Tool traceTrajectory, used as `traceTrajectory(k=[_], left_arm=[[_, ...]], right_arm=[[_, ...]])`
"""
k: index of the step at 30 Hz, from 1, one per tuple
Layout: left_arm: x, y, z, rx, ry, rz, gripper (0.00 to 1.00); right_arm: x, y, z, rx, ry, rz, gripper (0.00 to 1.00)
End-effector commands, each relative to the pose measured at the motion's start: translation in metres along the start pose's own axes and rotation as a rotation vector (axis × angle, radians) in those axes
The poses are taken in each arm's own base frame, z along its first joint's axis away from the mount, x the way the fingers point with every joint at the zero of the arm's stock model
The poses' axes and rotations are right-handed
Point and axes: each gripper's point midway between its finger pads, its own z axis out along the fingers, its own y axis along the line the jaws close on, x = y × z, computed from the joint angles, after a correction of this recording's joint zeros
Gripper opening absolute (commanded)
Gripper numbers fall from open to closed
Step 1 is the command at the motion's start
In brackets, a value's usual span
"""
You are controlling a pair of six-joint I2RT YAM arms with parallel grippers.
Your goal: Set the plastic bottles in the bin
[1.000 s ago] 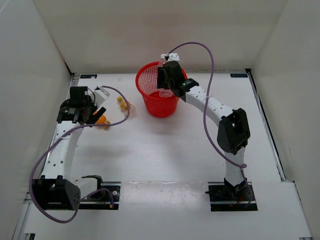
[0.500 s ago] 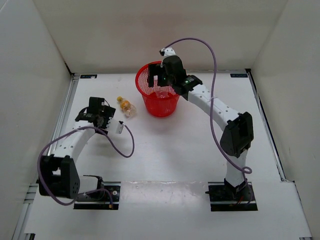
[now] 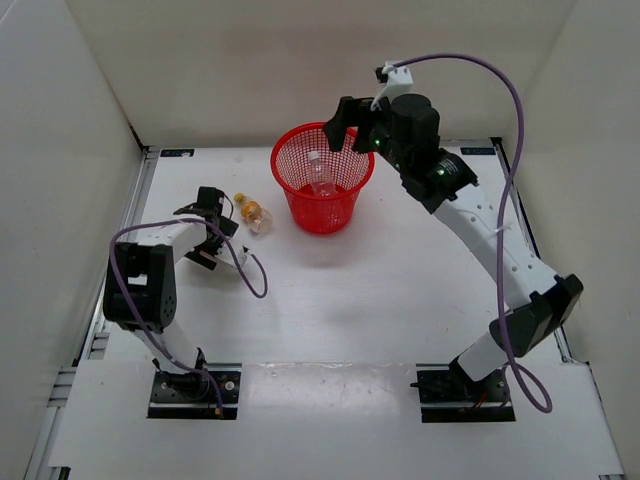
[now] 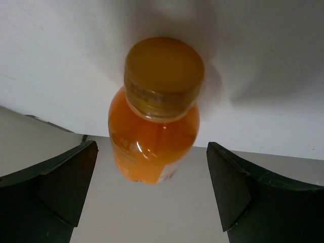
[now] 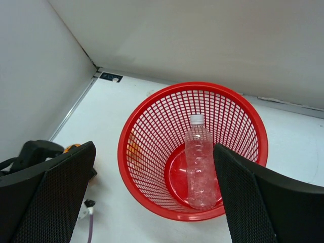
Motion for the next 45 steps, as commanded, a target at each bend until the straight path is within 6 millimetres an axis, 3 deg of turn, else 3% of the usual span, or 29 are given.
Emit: traceTrajectory(k=[1, 3, 7, 8, 10, 11, 13, 14, 15, 16, 17, 18, 20, 22, 23, 24, 25, 26, 27, 29, 30, 33, 37, 38, 39, 41, 42, 43, 45], left_arm=[[0.019, 0.014, -0.002, -0.013, 0.045, -0.059, 0.99], [0.022, 0.022, 0.002, -0.018, 0.046, -0.109, 0.74], [0.022, 0.036, -0.004, -0.062, 0.024, -0.221, 0.49], [0.024, 0.040, -0.009, -0.071, 0.016, -0.271, 0.44], [0.018, 0.035, -0.017, -0.029, -0.032, -0.328, 0.20], [0.025, 0.050, -0.031, -0.060, -0.050, -0.448, 0.10], [0.016, 0.048, -0.043, 0.015, -0.149, -0.558, 0.10], [0.018, 0.052, -0.052, 0.020, -0.179, -0.707, 0.10], [0.038, 0.081, -0.074, -0.056, -0.209, -0.808, 0.10], [0.035, 0.097, -0.088, -0.083, -0.314, -0.880, 0.10], [0.041, 0.097, -0.103, -0.071, -0.373, -1.023, 0.10], [0.062, 0.129, -0.137, -0.194, -0.442, -1.091, 0.10], [0.062, 0.157, -0.177, -0.278, -0.641, -1.244, 0.10], [0.082, 0.193, -0.238, -0.513, -0.774, -1.300, 0.10], [0.068, 0.207, -0.262, -0.539, -0.904, -1.352, 0.10], [0.069, 0.221, -0.299, -0.665, -0.993, -1.312, 0.11], [0.057, 0.228, -0.317, -0.683, -1.061, -1.284, 0.13], [0.037, 0.235, -0.327, -0.660, -1.125, -1.241, 0.13], [0.003, 0.246, -0.358, -0.656, -1.199, -1.166, 0.13], [-0.035, 0.264, -0.353, -0.604, -1.217, -1.138, 0.13], [-0.070, 0.274, -0.354, -0.550, -1.256, -1.093, 0.13], [-0.108, 0.286, -0.348, -0.463, -1.296, -1.097, 0.17], [-0.131, 0.296, -0.314, -0.374, -1.273, -1.127, 0.29], [-0.131, 0.298, -0.307, -0.373, -1.258, -1.140, 0.35], [-0.139, 0.298, -0.310, -0.375, -1.252, -1.135, 0.59], [-0.149, 0.299, -0.298, -0.385, -1.202, -1.111, 0.88], [-0.142, 0.301, -0.300, -0.448, -1.138, -1.133, 1.00], [-0.155, 0.300, -0.306, -0.489, -1.099, -1.071, 1.00], [-0.145, 0.297, -0.320, -0.600, -0.998, -1.042, 1.00]], right_arm=[[-0.009, -0.006, -0.010, 0.011, -0.045, -0.015, 1.00], [-0.014, -0.007, -0.019, 0.018, -0.066, -0.013, 1.00], [-0.013, -0.018, -0.034, 0.066, -0.084, -0.011, 1.00], [-0.010, -0.021, -0.040, 0.076, -0.082, -0.002, 1.00], [-0.008, -0.024, -0.046, 0.088, -0.084, -0.002, 1.00], [-0.011, -0.023, -0.053, 0.084, -0.096, 0.011, 1.00], [-0.011, -0.033, -0.065, 0.115, -0.108, 0.025, 1.00], [-0.010, -0.033, -0.069, 0.114, -0.110, 0.047, 1.00], [-0.009, -0.039, -0.073, 0.128, -0.114, 0.063, 1.00], [-0.005, -0.051, -0.081, 0.165, -0.120, 0.084, 1.00], [0.000, -0.058, -0.086, 0.188, -0.116, 0.123, 1.00], [-0.003, -0.068, -0.098, 0.216, -0.141, 0.147, 1.00], [0.021, -0.088, -0.104, 0.295, -0.115, 0.189, 1.00], [0.029, -0.102, -0.119, 0.357, -0.121, 0.216, 1.00], [0.043, -0.109, -0.123, 0.391, -0.102, 0.231, 1.00], [0.046, -0.113, -0.130, 0.413, -0.105, 0.238, 1.00], [0.056, -0.121, -0.136, 0.460, -0.084, 0.238, 1.00], [0.062, -0.125, -0.140, 0.481, -0.070, 0.242, 1.00], [0.070, -0.128, -0.144, 0.499, -0.057, 0.258, 1.00], [0.084, -0.133, -0.151, 0.530, -0.013, 0.267, 1.00], [0.085, -0.134, -0.155, 0.545, -0.019, 0.288, 1.00], [0.086, -0.135, -0.170, 0.558, -0.020, 0.304, 1.00], [0.085, -0.139, -0.190, 0.593, -0.049, 0.302, 1.00], [0.087, -0.138, -0.198, 0.589, -0.054, 0.300, 1.00], [0.089, -0.141, -0.201, 0.599, -0.057, 0.298, 1.00], [0.088, -0.141, -0.209, 0.594, -0.070, 0.302, 1.00], [0.092, -0.142, -0.208, 0.597, -0.062, 0.300, 1.00], [0.093, -0.142, -0.211, 0.599, -0.059, 0.299, 1.00], [0.093, -0.142, -0.211, 0.599, -0.059, 0.299, 1.00]])
